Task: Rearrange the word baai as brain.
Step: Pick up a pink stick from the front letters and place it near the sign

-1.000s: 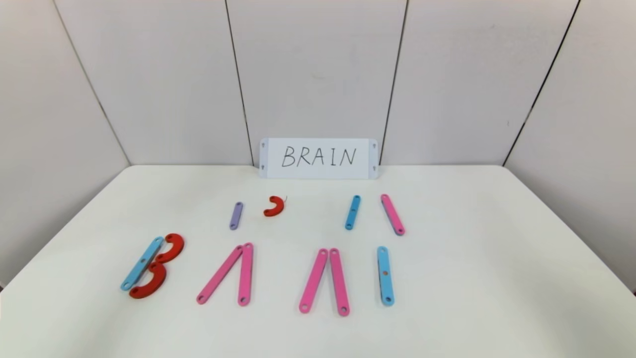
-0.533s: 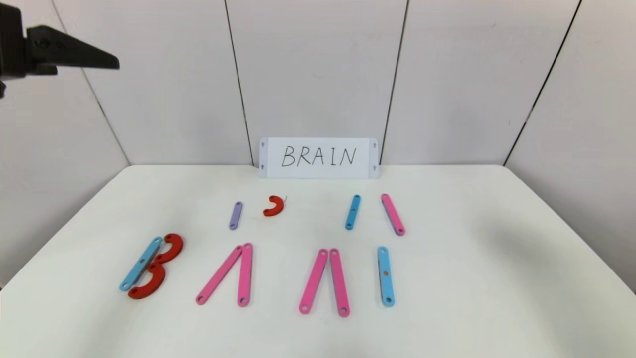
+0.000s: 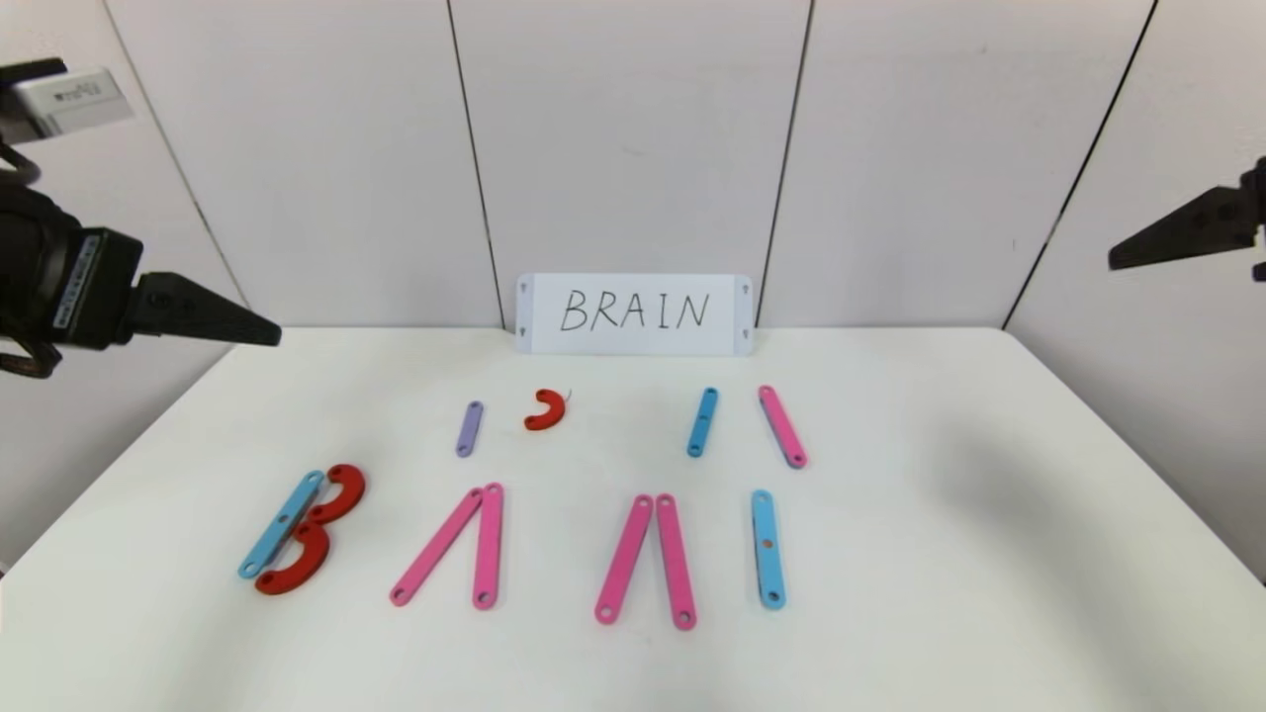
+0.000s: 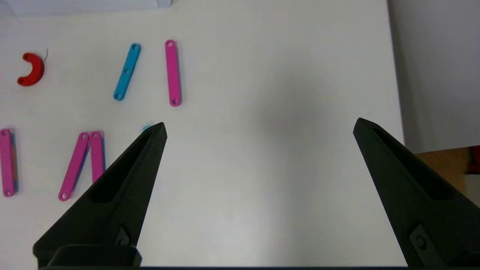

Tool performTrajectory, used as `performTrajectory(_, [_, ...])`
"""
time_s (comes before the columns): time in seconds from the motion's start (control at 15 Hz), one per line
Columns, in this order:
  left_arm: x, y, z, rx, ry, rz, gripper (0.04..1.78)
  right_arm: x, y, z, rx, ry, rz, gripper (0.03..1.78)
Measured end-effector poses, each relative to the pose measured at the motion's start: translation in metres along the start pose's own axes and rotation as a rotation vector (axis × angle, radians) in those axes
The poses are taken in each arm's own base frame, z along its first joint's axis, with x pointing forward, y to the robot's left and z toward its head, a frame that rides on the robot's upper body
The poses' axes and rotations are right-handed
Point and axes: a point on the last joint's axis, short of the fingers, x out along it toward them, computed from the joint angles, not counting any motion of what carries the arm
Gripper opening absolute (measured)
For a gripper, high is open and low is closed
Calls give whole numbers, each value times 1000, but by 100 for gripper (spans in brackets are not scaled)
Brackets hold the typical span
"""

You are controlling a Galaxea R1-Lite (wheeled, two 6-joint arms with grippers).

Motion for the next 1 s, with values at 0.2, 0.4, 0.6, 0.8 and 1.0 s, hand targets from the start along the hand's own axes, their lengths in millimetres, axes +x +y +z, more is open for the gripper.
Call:
performTrajectory(0.2, [19,1,-21,-21,113,-39,173,27,11,-19,4,127,57,174])
performTrajectory(0.4, [37,3,-41,-30,217,-52,173,52,19,-25,3,119,94,174])
performTrajectory(0.6, [60,6,-57,23,284,-68,173,75,26,-23,4,92,150,174])
performTrajectory(0.8, [87,7,-65,75,272,-84,173,90,29,-23,3,113,155,174])
performTrajectory(1.0, [106,4,-70,91,320,-101,173,104,28,-26,4,153,140,174])
